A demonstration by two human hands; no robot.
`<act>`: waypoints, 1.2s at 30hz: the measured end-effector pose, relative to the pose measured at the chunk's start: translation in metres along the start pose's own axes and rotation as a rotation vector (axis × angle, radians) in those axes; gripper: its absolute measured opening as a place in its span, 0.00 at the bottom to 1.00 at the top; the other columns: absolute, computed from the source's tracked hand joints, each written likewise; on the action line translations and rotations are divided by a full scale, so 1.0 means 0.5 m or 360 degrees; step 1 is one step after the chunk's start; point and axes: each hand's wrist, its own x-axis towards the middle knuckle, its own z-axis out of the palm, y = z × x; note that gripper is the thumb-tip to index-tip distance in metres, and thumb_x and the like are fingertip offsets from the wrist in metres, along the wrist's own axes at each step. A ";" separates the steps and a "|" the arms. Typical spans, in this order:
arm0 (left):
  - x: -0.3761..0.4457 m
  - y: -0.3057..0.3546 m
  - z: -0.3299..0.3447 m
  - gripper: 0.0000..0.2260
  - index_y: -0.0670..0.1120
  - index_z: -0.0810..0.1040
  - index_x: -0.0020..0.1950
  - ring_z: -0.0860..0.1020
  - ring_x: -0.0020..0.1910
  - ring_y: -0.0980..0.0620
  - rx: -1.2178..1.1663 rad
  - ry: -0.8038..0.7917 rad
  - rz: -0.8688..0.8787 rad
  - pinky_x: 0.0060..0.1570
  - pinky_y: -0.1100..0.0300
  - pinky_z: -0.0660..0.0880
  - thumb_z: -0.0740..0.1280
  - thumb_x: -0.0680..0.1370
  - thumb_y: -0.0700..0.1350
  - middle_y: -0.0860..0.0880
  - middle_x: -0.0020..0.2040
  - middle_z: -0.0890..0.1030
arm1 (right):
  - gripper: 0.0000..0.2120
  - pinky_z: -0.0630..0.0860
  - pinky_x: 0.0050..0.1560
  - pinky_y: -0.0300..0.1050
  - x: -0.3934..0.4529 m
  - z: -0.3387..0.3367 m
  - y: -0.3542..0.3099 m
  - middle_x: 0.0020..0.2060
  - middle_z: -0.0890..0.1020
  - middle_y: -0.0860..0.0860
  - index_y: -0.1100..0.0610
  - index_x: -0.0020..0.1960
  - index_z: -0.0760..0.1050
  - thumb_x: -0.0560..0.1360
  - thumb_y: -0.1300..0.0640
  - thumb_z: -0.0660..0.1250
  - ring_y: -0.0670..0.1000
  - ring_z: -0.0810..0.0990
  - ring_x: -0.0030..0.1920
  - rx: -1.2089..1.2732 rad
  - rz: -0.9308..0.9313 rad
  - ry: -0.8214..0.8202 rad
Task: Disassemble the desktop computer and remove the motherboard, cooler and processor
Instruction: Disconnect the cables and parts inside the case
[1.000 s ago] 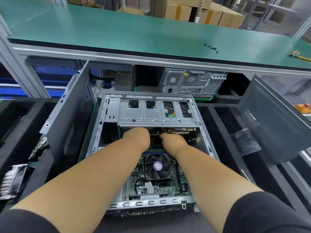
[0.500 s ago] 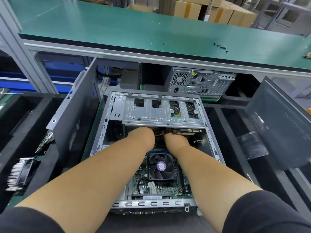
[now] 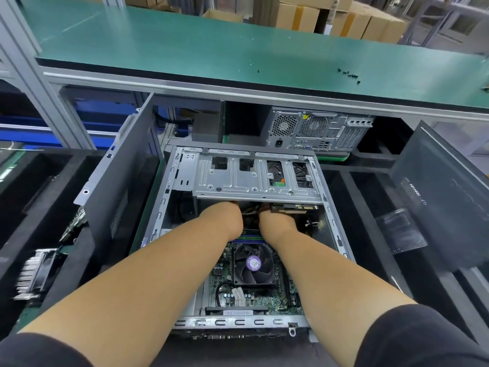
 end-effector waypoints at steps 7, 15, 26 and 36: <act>0.003 -0.003 0.007 0.06 0.44 0.75 0.49 0.74 0.43 0.46 -0.0165 0.0076 0.0020 0.45 0.56 0.74 0.60 0.75 0.37 0.46 0.46 0.75 | 0.20 0.69 0.42 0.48 -0.001 0.009 0.009 0.52 0.82 0.59 0.60 0.72 0.64 0.81 0.59 0.58 0.61 0.81 0.51 0.0086 -0.0051 0.0028; -0.008 0.000 0.004 0.07 0.44 0.77 0.49 0.74 0.41 0.47 -0.0238 0.0052 0.0011 0.42 0.57 0.72 0.61 0.75 0.39 0.46 0.45 0.76 | 0.14 0.72 0.47 0.48 -0.005 0.000 0.013 0.55 0.81 0.59 0.59 0.65 0.71 0.82 0.57 0.56 0.61 0.80 0.55 0.0193 -0.0040 -0.0010; -0.063 0.011 -0.051 0.10 0.37 0.79 0.54 0.81 0.39 0.47 -0.0459 -0.0206 0.0133 0.48 0.53 0.79 0.65 0.78 0.41 0.41 0.47 0.85 | 0.18 0.71 0.52 0.47 -0.056 -0.052 -0.014 0.57 0.78 0.61 0.60 0.60 0.73 0.81 0.46 0.59 0.60 0.76 0.59 0.0674 -0.0033 -0.0253; -0.142 -0.008 -0.153 0.04 0.38 0.78 0.46 0.80 0.30 0.47 -0.0442 -0.0405 0.0189 0.32 0.60 0.79 0.68 0.75 0.38 0.45 0.32 0.80 | 0.19 0.63 0.29 0.43 -0.167 -0.164 -0.012 0.25 0.69 0.48 0.54 0.30 0.70 0.75 0.48 0.69 0.48 0.67 0.28 0.0793 -0.0078 -0.0176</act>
